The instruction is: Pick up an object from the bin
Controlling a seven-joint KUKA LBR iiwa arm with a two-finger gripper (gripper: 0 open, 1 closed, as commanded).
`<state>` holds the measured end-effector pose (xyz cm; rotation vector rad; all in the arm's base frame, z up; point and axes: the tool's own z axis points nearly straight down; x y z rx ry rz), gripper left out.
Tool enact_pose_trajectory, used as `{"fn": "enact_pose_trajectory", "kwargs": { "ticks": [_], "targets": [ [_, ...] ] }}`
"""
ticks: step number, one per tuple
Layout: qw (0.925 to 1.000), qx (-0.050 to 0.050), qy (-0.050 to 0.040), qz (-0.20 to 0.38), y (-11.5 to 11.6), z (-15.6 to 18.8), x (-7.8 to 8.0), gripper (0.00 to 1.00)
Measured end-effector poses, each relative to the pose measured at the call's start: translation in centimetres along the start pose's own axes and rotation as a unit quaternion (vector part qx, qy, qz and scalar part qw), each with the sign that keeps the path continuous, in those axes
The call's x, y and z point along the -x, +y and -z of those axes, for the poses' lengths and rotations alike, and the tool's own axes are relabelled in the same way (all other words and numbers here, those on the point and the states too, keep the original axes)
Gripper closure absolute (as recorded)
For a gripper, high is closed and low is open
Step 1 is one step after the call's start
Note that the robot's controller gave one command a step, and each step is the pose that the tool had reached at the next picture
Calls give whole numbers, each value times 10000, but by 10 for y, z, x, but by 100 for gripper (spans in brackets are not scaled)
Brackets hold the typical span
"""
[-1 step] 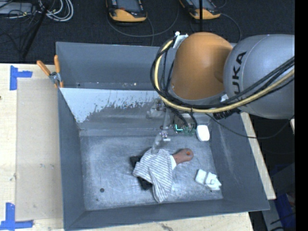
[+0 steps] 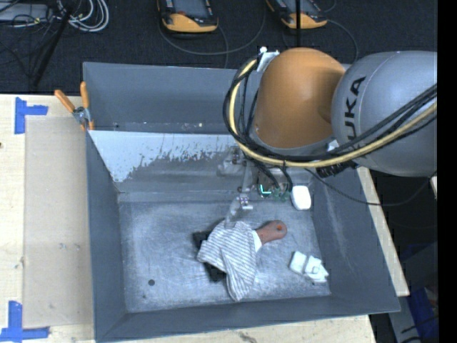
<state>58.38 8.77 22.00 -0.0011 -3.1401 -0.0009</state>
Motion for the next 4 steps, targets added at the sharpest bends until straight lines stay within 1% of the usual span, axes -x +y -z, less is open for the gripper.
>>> {"fn": "enact_pose_trajectory", "kwargs": {
  "ticks": [1, 2, 3, 4],
  "targets": [
    [9996, -9, 1, 279, 7, 6, -1, 0],
    [9874, -3, -49, 1579, 18, -29, -3, 0],
    [9721, 0, -13, 2347, 8, -91, -8, 0],
    [9361, 122, 79, 3514, -9, -134, -8, 100]
  ]
}}
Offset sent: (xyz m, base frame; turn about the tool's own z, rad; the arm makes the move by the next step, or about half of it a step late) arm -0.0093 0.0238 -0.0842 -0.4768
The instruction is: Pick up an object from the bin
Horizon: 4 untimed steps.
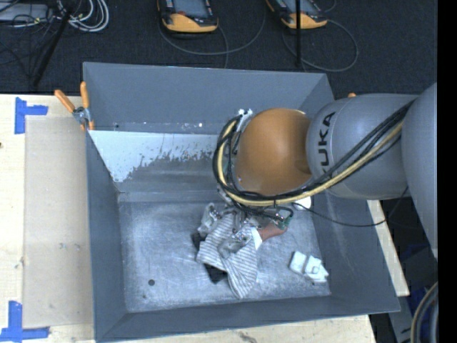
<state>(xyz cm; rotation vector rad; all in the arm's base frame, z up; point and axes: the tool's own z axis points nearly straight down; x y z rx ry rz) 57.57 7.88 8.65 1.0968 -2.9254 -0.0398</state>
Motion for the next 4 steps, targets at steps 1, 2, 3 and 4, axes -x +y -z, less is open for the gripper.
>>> {"fn": "enact_pose_trajectory", "kwargs": {
  "ticks": [1, 2, 3, 4],
  "targets": [
    [10000, 0, -1, -3, 0, 0, 0, 100],
    [10000, -28, 27, 18, 2, 3, -1, 100],
    [9998, -143, -44, 99, -5, 113, -7, 100],
    [9998, -141, -42, 93, -5, 113, -8, 100]
  ]
}}
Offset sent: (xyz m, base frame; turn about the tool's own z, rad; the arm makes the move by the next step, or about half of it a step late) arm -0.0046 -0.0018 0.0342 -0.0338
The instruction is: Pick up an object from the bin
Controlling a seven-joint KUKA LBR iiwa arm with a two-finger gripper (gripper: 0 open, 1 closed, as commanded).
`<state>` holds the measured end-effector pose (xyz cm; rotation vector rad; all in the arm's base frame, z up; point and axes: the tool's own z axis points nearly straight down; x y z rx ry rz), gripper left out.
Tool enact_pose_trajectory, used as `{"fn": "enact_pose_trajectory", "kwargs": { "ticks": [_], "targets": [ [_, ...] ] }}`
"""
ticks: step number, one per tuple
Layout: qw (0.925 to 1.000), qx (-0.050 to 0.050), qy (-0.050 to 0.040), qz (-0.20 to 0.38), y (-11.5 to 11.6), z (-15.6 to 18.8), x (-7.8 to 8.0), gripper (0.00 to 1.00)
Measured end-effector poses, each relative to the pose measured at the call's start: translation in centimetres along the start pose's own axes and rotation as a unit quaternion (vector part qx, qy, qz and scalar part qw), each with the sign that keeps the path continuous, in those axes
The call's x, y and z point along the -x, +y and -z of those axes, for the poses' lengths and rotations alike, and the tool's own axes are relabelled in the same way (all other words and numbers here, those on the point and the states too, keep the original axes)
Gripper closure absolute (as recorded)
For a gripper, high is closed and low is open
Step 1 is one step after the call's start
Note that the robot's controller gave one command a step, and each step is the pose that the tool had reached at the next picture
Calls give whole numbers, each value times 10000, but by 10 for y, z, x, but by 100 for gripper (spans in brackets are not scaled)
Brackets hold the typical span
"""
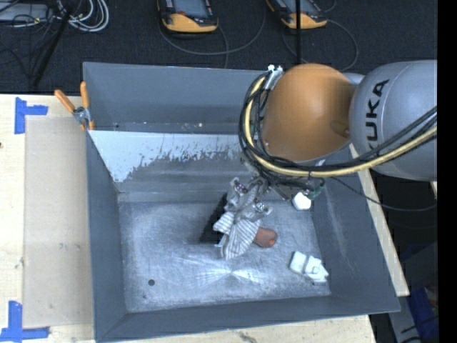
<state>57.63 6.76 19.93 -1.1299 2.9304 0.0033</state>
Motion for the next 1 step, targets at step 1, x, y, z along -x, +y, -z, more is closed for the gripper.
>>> {"fn": "enact_pose_trajectory", "kwargs": {
  "ticks": [1],
  "targets": [
    [9996, 25, 32, 296, 1, 35, -10, 100]
  ]
}}
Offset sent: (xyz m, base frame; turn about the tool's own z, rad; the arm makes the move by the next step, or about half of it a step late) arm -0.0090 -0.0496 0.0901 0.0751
